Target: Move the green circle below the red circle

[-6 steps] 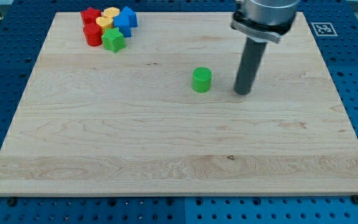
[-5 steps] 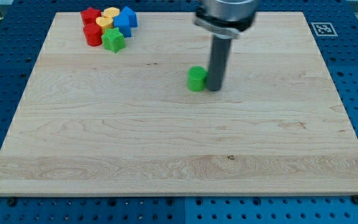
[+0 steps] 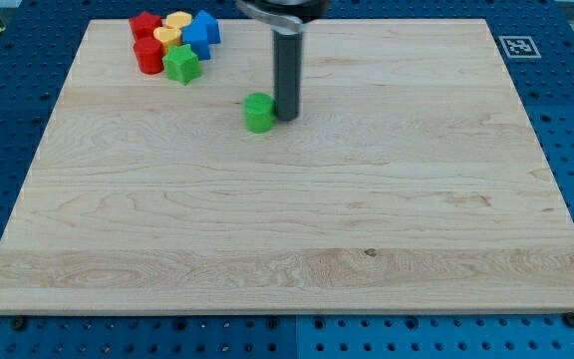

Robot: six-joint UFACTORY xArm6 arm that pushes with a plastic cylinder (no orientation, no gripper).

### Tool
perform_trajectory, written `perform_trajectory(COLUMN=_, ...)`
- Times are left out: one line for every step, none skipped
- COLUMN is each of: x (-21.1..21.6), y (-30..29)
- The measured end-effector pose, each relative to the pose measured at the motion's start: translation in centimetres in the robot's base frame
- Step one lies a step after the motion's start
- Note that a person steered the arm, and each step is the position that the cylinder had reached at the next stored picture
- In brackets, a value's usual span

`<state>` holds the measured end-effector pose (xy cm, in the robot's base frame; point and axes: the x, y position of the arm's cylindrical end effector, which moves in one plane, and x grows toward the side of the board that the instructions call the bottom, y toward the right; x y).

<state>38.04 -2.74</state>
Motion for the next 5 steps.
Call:
perform_trajectory(x=0.4, y=-6.3)
perform_trajectory(x=0.7, y=-10.3)
perform_trajectory(x=1.4, y=-9.3)
perform_trajectory(x=5.7, y=-9.3)
perform_trajectory(x=5.8, y=-11.7)
